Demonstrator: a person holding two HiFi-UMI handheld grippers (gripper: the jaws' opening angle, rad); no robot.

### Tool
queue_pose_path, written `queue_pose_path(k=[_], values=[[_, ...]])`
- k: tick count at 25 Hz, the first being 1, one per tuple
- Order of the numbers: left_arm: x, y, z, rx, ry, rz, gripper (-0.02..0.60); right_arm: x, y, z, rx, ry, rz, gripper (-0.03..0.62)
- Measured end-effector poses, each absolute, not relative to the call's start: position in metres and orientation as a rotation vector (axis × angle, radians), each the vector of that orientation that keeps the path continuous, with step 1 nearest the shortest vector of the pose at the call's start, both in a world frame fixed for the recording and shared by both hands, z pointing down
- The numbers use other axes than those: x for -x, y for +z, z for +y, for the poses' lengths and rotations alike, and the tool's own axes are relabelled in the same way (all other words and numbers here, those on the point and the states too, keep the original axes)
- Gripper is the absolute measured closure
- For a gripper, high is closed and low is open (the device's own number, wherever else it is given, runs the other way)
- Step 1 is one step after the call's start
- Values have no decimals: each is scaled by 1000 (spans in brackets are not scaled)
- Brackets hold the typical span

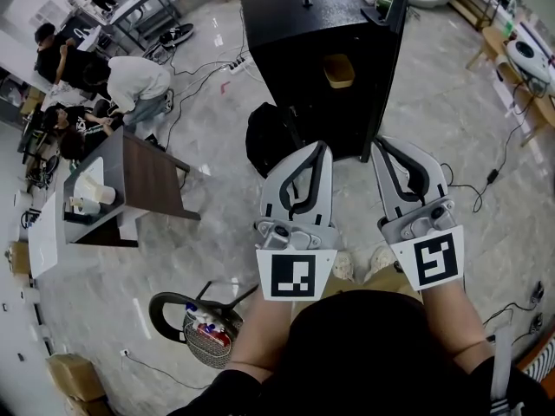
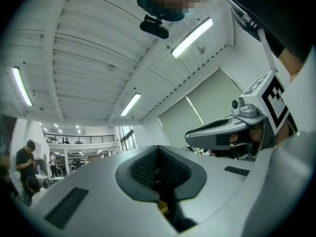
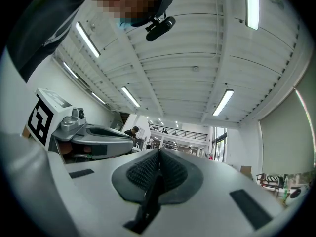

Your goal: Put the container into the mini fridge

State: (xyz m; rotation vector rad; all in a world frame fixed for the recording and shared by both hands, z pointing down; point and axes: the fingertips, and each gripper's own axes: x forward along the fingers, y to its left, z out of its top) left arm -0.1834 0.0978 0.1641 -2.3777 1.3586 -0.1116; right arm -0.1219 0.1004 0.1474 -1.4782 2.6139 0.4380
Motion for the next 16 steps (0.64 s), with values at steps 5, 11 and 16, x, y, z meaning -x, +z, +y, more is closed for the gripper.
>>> queue_pose_path(k=[5,11,16], values=[[188,165,103,2373,-112,1357,558,123,148,105,1484,442,2611,559],[188,167,104,2375,-118,1359,558,123,149,107,1482,446,2609,559],[188,166,104,2375,-107,1362,558,122,150,106,1488,443,2608,559]])
